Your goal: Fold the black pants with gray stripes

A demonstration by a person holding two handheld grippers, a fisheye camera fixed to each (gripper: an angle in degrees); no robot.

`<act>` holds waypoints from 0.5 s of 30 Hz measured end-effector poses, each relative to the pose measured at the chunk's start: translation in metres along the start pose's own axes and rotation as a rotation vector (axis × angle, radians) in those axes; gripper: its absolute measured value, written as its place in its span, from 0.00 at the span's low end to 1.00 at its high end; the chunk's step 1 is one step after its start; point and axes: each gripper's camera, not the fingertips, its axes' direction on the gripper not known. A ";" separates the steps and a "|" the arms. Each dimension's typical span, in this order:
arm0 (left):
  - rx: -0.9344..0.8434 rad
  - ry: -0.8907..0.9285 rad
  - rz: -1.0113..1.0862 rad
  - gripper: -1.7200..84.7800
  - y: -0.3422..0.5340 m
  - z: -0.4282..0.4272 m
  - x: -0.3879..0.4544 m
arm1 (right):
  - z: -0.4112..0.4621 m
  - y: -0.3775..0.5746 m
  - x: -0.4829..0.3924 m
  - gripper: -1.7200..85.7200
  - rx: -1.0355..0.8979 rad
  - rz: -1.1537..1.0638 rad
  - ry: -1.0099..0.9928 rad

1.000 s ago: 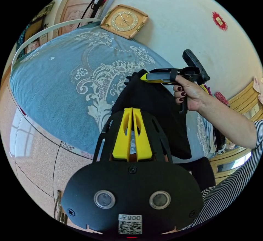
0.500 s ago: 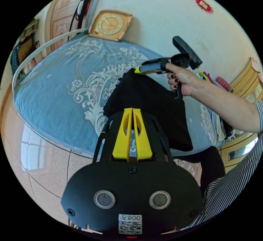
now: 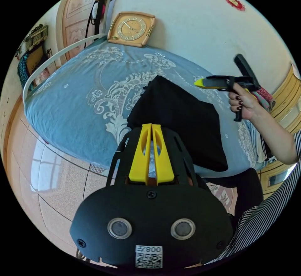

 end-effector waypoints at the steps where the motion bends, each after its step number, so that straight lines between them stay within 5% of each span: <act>1: -0.010 0.002 -0.003 0.02 0.000 0.004 -0.002 | -0.007 0.020 0.014 0.02 -0.003 0.033 0.024; 15: 0.002 0.043 -0.032 0.03 -0.023 0.013 -0.014 | -0.004 0.128 0.127 0.02 -0.060 0.262 0.101</act>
